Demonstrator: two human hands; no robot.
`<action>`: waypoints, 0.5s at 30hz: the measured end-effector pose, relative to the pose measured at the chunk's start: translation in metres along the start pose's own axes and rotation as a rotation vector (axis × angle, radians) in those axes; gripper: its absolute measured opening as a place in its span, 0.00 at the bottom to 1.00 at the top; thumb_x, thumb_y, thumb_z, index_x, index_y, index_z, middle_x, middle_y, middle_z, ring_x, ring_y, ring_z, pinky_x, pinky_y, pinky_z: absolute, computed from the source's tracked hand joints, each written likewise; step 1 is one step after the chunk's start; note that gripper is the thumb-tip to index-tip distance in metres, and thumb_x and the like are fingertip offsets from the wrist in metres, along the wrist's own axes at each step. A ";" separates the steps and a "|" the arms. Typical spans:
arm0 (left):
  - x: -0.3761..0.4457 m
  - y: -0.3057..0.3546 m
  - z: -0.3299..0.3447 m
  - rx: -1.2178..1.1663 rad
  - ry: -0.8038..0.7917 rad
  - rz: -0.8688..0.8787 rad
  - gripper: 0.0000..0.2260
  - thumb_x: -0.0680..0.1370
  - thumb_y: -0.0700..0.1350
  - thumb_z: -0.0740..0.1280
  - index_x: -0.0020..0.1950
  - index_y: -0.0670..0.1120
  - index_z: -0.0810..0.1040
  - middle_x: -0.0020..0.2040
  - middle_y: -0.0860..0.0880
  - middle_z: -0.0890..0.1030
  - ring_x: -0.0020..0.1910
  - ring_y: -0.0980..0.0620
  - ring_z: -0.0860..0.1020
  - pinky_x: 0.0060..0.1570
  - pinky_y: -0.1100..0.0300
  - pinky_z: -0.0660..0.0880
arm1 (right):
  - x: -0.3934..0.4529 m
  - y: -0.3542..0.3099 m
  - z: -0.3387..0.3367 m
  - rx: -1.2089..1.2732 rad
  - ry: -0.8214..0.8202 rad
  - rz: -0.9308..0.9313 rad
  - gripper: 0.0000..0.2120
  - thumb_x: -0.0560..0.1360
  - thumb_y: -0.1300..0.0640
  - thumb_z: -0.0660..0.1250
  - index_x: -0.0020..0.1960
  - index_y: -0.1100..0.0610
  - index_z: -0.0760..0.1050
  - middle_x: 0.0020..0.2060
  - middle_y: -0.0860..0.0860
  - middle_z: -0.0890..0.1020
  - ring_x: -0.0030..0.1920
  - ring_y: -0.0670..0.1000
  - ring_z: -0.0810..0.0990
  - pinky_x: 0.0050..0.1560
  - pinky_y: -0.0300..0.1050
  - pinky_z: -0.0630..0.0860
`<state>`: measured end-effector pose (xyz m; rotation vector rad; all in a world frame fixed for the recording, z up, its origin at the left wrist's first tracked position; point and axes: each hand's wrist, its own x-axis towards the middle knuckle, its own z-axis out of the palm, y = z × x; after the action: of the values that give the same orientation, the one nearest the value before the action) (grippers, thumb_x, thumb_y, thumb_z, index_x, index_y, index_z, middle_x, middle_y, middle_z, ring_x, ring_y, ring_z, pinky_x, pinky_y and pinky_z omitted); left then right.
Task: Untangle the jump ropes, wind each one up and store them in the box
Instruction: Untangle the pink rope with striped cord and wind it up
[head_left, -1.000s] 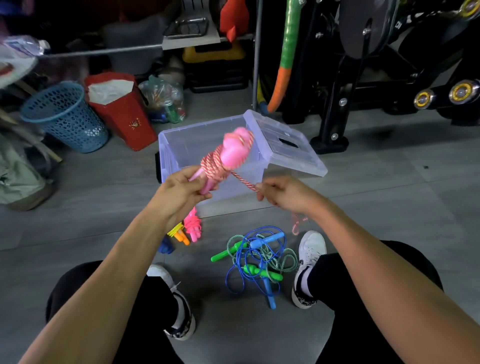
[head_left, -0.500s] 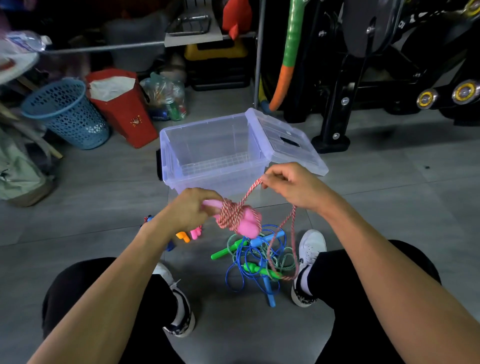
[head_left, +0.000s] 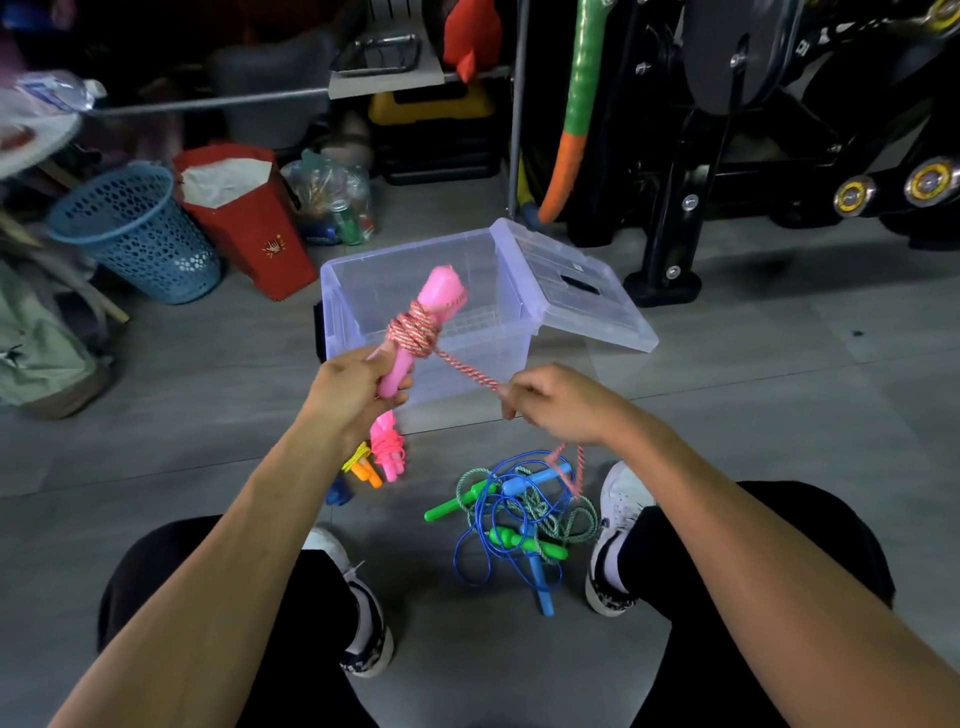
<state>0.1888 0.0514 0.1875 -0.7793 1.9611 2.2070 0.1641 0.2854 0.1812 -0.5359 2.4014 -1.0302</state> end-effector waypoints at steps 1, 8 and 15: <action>0.002 -0.005 0.000 0.138 0.064 0.037 0.07 0.81 0.42 0.63 0.51 0.39 0.79 0.39 0.44 0.81 0.32 0.54 0.79 0.32 0.64 0.78 | -0.002 -0.003 0.003 -0.072 -0.034 -0.007 0.14 0.81 0.48 0.60 0.42 0.52 0.78 0.29 0.44 0.73 0.29 0.43 0.70 0.33 0.41 0.66; 0.008 -0.025 -0.005 1.070 -0.033 0.535 0.10 0.73 0.33 0.67 0.52 0.41 0.81 0.46 0.42 0.82 0.45 0.42 0.78 0.44 0.56 0.73 | -0.017 -0.015 -0.016 -0.135 0.056 -0.087 0.12 0.81 0.51 0.61 0.45 0.54 0.79 0.28 0.44 0.74 0.27 0.42 0.68 0.32 0.41 0.65; 0.000 -0.020 0.001 0.841 -0.536 0.431 0.15 0.75 0.36 0.71 0.50 0.57 0.83 0.48 0.54 0.85 0.47 0.45 0.83 0.49 0.50 0.80 | -0.006 0.002 -0.032 0.044 0.254 -0.161 0.12 0.75 0.46 0.70 0.40 0.55 0.80 0.34 0.54 0.80 0.33 0.48 0.73 0.37 0.48 0.72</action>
<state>0.1959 0.0554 0.1696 0.3300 2.5185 1.2480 0.1504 0.3079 0.2004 -0.6239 2.5804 -1.2855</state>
